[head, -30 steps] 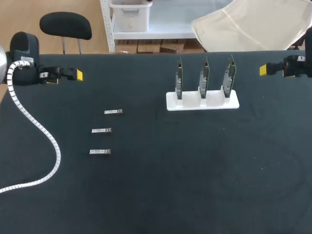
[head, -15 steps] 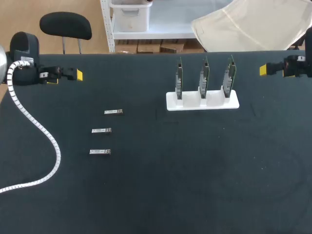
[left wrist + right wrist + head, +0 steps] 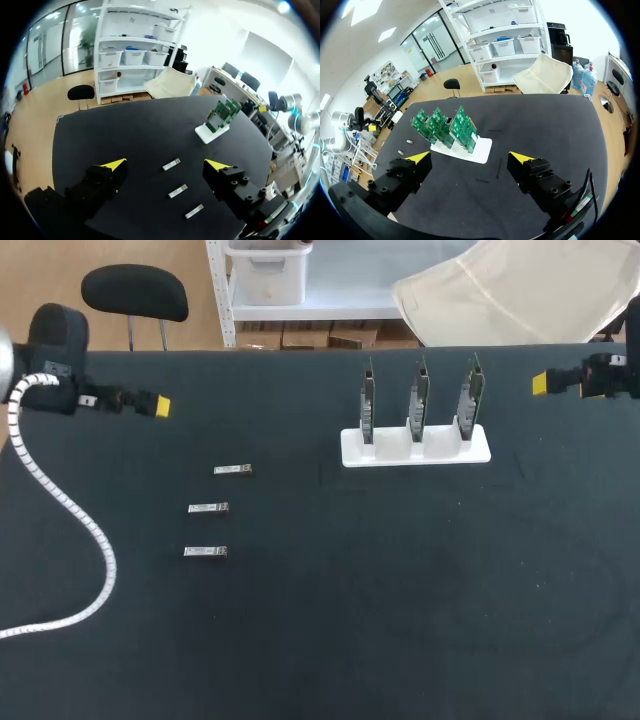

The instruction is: Pick up the optical module with the left hand, and insert it into the network port with the right hand.

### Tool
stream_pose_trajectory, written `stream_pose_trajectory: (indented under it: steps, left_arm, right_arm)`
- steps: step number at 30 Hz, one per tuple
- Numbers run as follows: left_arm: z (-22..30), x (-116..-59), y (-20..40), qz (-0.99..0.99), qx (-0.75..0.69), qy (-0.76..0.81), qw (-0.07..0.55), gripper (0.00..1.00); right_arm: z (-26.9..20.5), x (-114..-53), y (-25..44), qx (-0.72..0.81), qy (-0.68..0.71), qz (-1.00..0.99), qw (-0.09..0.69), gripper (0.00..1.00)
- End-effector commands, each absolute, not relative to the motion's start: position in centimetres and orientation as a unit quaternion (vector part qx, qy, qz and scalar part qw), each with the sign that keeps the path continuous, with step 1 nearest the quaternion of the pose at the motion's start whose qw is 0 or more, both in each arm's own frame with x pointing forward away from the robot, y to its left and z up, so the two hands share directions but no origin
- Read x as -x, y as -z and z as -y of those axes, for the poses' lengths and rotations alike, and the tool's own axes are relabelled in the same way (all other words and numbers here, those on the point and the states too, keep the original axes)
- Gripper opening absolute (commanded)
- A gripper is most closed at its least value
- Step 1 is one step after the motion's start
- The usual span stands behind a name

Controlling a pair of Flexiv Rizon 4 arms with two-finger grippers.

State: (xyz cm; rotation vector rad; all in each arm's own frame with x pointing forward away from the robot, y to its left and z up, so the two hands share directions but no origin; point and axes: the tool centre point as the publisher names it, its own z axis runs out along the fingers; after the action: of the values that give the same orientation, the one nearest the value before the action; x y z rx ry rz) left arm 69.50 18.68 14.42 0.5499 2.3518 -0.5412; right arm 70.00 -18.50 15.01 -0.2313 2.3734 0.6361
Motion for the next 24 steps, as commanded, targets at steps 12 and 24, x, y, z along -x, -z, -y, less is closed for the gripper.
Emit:
stream_pose_trajectory:
  steps: [12,24]
  left_arm:
    - [-19.3,-71.1,-13.4,-0.869,-0.371,0.195,0.263,1.0]
    - [-19.2,-71.6,-13.6,-0.872,-0.355,0.207,0.265,1.0]
  right_arm:
    - [18.5,-70.0,-15.0,0.088,-0.243,-0.908,0.33,1.0]
    - [18.5,-70.0,-15.0,0.088,-0.243,-0.908,0.33,1.0]
